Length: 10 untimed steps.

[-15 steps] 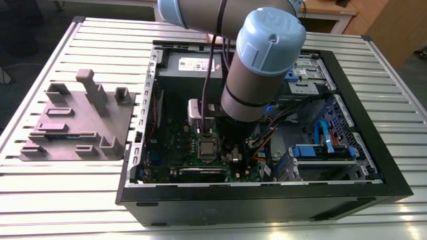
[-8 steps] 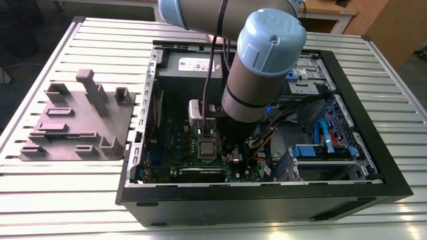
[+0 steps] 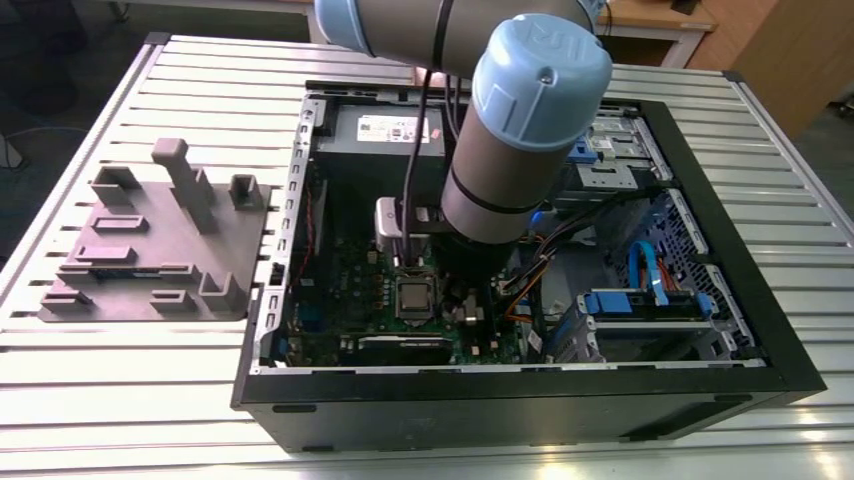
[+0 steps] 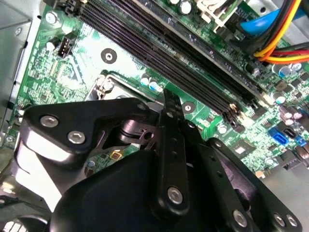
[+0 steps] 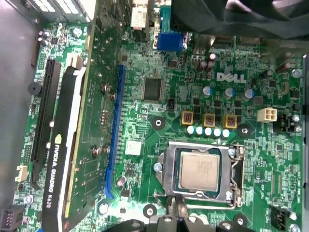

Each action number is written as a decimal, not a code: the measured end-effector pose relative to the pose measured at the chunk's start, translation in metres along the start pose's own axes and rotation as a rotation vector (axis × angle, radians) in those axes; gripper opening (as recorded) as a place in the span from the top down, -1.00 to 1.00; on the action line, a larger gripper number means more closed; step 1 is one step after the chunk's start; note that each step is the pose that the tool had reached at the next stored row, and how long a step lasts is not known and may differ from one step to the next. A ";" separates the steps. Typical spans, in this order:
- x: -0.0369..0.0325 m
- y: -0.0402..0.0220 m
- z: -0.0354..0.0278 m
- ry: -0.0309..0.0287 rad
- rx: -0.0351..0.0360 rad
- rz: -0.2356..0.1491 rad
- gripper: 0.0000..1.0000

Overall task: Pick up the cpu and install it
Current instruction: 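Install the first cpu locking lever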

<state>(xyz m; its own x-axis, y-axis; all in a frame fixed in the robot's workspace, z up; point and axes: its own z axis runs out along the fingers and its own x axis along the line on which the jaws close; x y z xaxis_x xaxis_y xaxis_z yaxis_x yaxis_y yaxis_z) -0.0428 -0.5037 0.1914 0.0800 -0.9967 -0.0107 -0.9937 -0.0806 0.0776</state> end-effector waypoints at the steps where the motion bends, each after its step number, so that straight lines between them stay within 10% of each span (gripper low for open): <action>1: 0.0000 0.0001 -0.0018 0.0004 -0.0001 0.000 0.80; 10: -0.0002 0.0016 -0.0213 0.0006 -0.0002 0.000 0.80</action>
<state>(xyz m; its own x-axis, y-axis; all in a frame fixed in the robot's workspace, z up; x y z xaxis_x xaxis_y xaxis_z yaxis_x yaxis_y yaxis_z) -0.0427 -0.5038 0.2128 0.0801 -0.9967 -0.0100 -0.9937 -0.0807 0.0778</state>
